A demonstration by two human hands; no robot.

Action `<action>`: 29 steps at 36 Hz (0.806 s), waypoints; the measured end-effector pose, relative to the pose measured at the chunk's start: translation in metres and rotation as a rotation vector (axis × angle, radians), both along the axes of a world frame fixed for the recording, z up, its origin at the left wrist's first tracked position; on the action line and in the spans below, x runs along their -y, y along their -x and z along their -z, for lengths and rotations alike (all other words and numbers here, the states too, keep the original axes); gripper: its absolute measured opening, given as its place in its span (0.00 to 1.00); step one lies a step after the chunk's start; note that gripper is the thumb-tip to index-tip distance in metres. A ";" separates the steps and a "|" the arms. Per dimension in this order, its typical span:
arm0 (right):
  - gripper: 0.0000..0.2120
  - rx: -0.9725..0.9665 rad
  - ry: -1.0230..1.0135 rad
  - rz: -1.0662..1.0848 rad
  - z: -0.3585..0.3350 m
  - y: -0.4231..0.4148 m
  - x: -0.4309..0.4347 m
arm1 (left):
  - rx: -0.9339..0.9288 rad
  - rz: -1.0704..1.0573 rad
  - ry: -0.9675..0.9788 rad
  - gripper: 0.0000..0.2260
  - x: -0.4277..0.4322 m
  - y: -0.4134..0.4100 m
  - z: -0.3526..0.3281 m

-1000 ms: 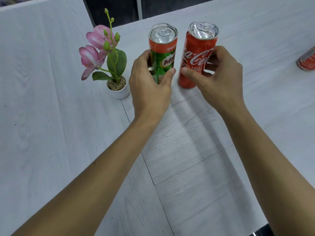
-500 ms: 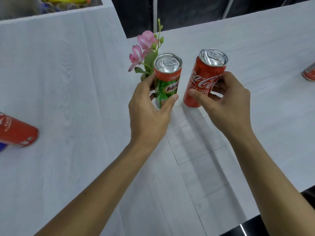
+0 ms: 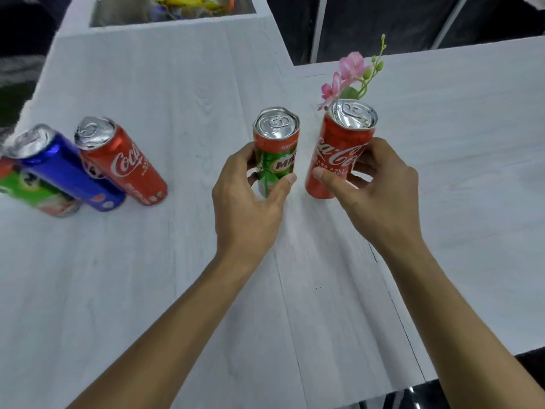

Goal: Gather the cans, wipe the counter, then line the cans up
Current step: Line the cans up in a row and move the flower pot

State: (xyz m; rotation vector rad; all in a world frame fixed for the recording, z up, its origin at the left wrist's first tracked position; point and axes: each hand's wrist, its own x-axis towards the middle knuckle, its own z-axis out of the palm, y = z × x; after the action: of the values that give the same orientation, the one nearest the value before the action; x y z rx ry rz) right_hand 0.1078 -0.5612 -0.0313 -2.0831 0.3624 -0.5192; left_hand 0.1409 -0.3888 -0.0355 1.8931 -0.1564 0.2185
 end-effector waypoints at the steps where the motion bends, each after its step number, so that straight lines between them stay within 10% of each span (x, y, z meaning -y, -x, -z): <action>1: 0.34 0.001 0.007 -0.010 -0.001 -0.002 -0.007 | -0.002 -0.013 0.000 0.28 -0.006 0.000 -0.001; 29: 0.28 0.038 -0.043 -0.103 0.007 -0.062 -0.135 | 0.018 -0.273 -0.089 0.27 -0.096 -0.030 -0.001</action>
State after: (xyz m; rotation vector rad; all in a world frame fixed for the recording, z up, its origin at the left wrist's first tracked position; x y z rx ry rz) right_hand 0.1696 -0.4257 -0.0382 -2.0354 0.2405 -0.4844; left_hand 0.1713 -0.2924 -0.0345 1.9984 0.0824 0.4196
